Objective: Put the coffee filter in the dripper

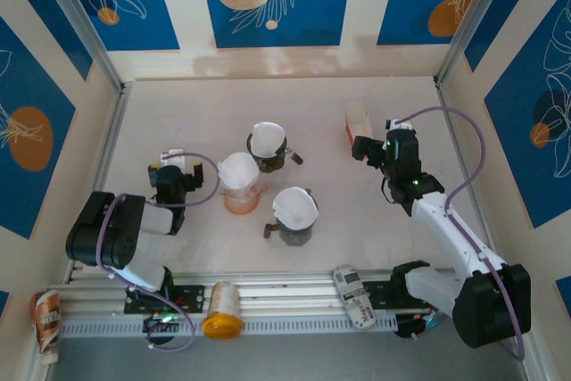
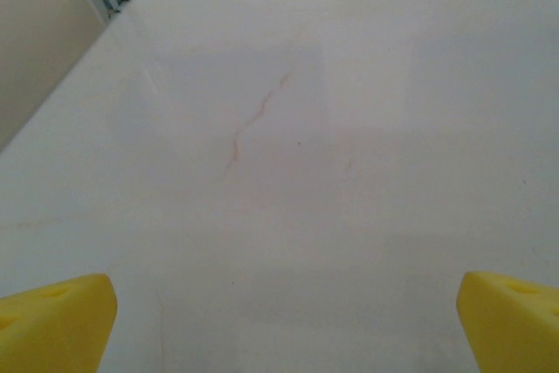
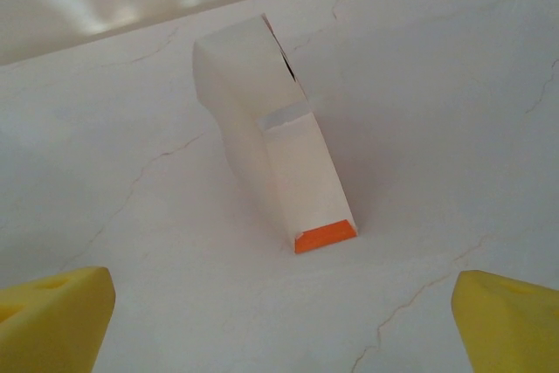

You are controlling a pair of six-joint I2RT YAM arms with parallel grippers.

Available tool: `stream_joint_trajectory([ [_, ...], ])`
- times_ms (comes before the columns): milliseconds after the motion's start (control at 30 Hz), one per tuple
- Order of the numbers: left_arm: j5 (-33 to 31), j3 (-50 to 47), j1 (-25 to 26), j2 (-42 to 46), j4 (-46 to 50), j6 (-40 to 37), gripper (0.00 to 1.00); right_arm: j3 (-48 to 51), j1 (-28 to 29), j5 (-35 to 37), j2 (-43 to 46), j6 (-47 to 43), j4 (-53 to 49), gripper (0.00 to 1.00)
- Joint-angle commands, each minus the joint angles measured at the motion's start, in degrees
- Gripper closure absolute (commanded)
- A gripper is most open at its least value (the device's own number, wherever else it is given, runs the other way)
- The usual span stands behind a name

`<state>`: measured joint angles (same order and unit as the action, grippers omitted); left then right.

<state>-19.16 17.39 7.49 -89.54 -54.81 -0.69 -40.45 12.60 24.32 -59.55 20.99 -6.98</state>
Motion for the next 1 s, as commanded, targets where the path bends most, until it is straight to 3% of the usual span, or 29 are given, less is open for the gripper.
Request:
stream_joint_trajectory([
  [0,2.6,2.2,-0.2,-0.4,-2.9,-1.4,0.00,1.7,-1.3,-1.0,3.1,-3.4,4.1,0.01],
  [200,2.9,3.0,-0.5,-0.4,-1.4,-0.9,0.00,1.6,-5.4,-2.5,3.3,-2.4,5.6,0.01],
  [967,4.4,3.1,-1.9,-0.3,-1.1,0.2,0.00,3.2,-4.3,-4.2,0.9,-1.1,8.3,0.01],
])
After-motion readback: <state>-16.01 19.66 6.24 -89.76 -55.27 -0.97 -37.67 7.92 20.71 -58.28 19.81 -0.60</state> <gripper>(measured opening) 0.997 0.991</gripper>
